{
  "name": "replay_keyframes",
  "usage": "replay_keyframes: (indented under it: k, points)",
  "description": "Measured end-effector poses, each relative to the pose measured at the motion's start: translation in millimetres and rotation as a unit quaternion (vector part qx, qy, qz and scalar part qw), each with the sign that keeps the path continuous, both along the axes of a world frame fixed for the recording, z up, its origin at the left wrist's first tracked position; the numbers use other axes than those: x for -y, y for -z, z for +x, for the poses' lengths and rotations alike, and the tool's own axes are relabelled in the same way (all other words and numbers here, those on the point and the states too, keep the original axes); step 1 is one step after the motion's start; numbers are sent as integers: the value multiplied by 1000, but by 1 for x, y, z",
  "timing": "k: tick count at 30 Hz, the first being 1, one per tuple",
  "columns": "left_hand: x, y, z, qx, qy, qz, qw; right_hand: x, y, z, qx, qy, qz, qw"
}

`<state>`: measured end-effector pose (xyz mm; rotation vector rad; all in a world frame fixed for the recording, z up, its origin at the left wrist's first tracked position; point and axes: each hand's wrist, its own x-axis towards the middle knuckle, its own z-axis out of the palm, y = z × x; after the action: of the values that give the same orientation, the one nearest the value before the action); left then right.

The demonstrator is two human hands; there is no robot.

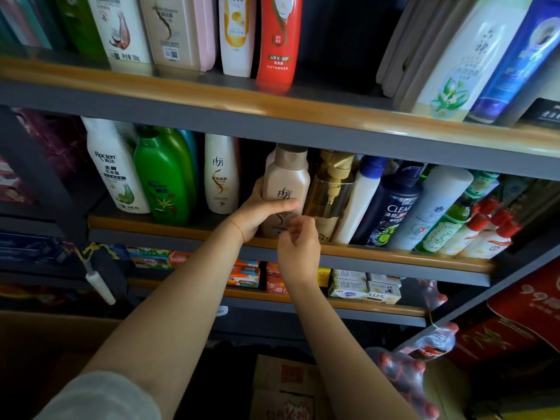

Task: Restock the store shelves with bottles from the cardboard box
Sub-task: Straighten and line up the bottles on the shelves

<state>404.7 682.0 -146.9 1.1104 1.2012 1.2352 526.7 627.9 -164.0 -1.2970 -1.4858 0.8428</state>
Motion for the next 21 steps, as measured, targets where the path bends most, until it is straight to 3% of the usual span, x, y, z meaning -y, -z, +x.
replay_keyframes:
  k: [11,21]
  points:
    - [-2,-5,0,-1,30,13,999,-6,1,1,10,-7,7,1000]
    - [6,0,10,-12,-49,23,998,-2,0,-1,-1,-14,-1,1000]
